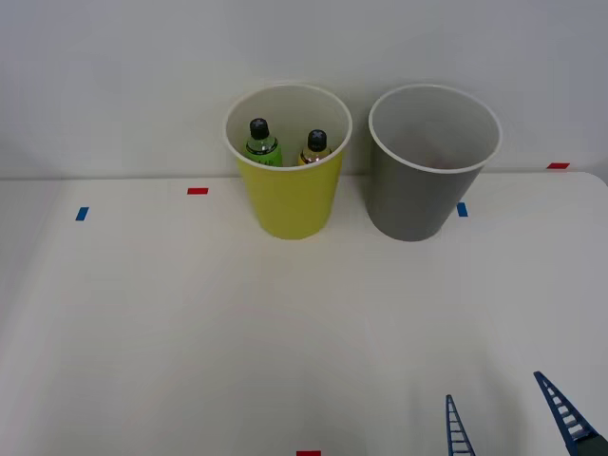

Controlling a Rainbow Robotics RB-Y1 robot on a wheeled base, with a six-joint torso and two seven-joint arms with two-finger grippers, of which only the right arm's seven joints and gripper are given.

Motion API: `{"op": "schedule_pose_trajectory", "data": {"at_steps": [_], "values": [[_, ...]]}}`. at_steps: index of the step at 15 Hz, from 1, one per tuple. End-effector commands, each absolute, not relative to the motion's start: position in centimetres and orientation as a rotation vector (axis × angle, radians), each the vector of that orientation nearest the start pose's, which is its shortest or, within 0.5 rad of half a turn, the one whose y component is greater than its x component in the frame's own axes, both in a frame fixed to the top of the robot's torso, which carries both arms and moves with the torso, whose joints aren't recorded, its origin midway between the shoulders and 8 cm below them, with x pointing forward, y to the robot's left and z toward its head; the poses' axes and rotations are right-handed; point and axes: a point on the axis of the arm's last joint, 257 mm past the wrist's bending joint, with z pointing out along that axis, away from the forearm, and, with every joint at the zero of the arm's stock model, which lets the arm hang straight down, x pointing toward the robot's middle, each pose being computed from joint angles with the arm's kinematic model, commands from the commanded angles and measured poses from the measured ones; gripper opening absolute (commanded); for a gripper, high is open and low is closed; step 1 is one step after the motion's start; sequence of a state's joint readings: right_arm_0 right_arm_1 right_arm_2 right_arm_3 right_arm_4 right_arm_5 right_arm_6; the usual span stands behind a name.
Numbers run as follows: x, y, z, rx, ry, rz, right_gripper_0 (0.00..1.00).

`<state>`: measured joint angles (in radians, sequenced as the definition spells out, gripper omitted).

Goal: Put cans in the gray bin, plastic bottles in the light green bin

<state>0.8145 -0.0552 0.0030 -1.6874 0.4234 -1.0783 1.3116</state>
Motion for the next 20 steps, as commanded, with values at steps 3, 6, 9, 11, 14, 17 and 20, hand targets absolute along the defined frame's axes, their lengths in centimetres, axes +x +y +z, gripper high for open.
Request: {"op": "schedule_pose_trajectory", "data": {"at_steps": [3,6,9,11,14,17,20], "values": [[24.41,-22.19,-23.78,-0.291,1.229,-0.003,1.0],[24.41,-22.19,-23.78,-0.291,1.229,-0.003,1.0],[24.41,-22.19,-23.78,-0.291,1.229,-0.003,1.0],[24.41,-22.19,-23.78,-0.291,1.229,-0.003,1.0],[24.41,-22.19,-23.78,-0.291,1.229,-0.003,1.0],[24.41,-22.19,-23.78,-0.291,1.229,-0.003,1.0],[24.41,-22.19,-23.78,-0.291,1.229,-0.003,1.0]]}}
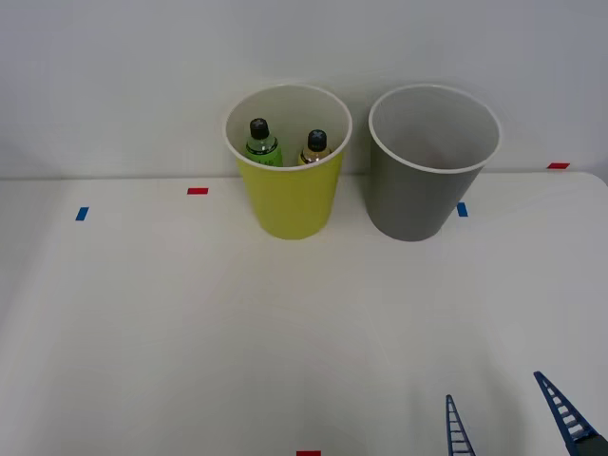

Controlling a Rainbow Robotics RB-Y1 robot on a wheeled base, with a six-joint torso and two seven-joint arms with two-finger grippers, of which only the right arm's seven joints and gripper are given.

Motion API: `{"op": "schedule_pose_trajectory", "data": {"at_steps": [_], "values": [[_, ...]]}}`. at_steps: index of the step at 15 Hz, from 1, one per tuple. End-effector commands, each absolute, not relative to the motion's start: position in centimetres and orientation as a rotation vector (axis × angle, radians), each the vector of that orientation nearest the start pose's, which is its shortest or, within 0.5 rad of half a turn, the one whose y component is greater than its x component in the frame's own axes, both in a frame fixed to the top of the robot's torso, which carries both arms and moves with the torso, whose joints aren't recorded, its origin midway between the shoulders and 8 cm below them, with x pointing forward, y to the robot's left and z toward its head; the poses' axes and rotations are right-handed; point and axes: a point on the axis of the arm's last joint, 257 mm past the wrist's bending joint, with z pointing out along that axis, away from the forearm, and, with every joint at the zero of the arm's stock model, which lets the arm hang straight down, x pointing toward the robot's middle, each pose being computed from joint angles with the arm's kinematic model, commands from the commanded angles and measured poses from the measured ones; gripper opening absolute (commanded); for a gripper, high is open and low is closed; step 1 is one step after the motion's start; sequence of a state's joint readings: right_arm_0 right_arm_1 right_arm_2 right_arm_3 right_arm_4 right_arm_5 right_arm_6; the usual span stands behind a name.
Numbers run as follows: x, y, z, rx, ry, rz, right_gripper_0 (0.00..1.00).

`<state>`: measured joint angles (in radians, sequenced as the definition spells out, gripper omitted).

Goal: Put cans in the gray bin, plastic bottles in the light green bin

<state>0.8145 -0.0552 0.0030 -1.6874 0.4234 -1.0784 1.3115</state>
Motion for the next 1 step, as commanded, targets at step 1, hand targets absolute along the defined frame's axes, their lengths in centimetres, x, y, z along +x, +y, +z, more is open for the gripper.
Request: {"op": "schedule_pose_trajectory", "data": {"at_steps": [1], "values": [[24.41,-22.19,-23.78,-0.291,1.229,-0.003,1.0]]}}
